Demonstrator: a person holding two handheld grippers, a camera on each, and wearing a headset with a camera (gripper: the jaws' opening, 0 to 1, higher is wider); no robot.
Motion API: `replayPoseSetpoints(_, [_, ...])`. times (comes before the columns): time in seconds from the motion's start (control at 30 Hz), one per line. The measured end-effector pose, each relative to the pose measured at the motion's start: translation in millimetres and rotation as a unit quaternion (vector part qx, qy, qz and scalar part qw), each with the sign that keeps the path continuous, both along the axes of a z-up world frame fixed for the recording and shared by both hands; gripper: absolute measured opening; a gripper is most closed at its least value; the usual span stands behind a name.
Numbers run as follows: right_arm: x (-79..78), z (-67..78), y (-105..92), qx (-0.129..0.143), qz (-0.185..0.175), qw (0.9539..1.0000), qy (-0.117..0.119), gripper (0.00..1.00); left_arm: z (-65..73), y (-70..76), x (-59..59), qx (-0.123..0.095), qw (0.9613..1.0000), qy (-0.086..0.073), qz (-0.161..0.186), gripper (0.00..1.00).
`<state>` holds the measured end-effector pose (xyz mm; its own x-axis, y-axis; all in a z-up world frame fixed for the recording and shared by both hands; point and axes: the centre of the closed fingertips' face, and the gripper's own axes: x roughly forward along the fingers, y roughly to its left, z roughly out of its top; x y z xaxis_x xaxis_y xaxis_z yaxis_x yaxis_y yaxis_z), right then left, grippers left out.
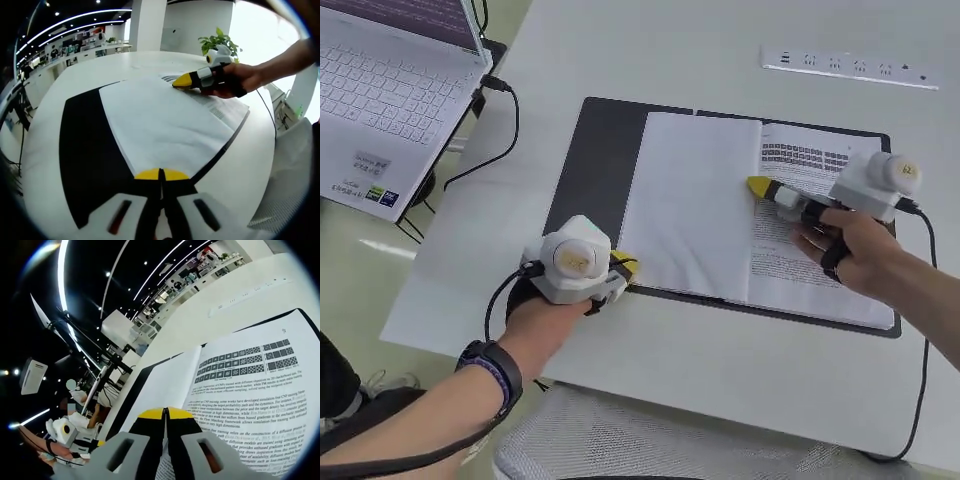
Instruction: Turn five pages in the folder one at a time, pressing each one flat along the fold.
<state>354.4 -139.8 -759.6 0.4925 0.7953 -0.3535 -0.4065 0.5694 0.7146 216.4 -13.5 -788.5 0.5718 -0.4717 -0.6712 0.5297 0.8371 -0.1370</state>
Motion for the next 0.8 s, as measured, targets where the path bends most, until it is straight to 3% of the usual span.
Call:
replayPoseSetpoints(0.2, [11.4,-0.3,1.3,0.000,-0.004,0.9999,-0.014,0.00,-0.5,-0.1,0.3,-0.001,1.0000,-0.001,0.001,0.00])
replayPoseSetpoints(0.5, [47.3,-6.5,0.5,0.004,-0.025,0.9995,-0.020,0.00,-0.9,-0.4,0.6,-0.002,1.0000,-0.001,0.003,0.00])
replayPoseSetpoints(0.8, [78.7,-5.8,-4.9,0.020,-0.080,0.9964,-0.020,0.00,-0.8,0.0,1.2,-0.005,1.0000,0.003,0.008,0.00])
